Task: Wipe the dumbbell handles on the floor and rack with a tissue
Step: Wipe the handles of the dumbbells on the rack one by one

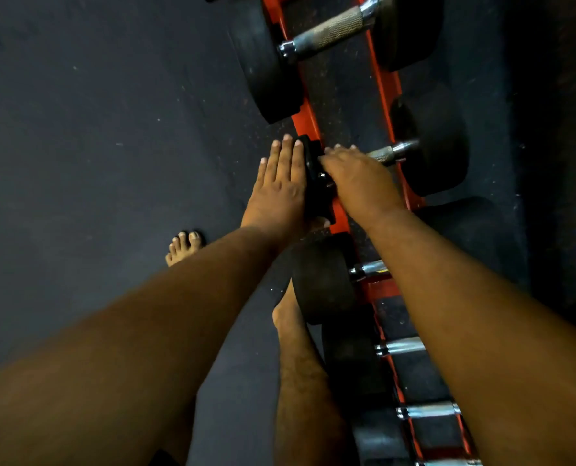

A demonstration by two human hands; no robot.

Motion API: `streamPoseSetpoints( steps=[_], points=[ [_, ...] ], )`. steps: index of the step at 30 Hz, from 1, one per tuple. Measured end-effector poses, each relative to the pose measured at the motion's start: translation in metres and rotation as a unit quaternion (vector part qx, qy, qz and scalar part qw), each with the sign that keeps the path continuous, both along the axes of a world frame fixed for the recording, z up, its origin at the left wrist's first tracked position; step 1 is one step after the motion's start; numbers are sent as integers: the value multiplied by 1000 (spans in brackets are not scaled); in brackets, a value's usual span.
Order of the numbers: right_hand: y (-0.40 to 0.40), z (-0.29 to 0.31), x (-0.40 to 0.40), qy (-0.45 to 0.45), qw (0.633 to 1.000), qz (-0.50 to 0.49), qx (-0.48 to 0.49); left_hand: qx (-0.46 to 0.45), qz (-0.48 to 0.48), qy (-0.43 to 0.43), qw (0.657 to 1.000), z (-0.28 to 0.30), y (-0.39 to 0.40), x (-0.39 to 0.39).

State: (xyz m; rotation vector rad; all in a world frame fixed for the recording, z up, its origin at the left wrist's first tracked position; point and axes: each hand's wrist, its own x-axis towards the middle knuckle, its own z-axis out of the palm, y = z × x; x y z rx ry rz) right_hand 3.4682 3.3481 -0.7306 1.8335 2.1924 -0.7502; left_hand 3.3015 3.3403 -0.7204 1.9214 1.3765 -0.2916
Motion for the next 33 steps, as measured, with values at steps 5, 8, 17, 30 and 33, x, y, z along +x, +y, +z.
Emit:
streamPoseSetpoints(
  steps=[5,8,17,30,33],
  points=[
    [-19,-7,10,-67,994,83,12,9,-41,17,999,-5,11,2],
    [-28,-7,28,-103,991,62,51,-17,-46,26,998,-5,18,8],
    [-31,-2,37,-138,988,67,36,-88,-45,43,994,3,28,10],
    [-21,-4,37,-210,977,20,16,-101,-48,49,993,5,32,10],
    [-30,-8,26,-174,982,78,16,-105,-45,51,992,7,33,11]
  ],
)
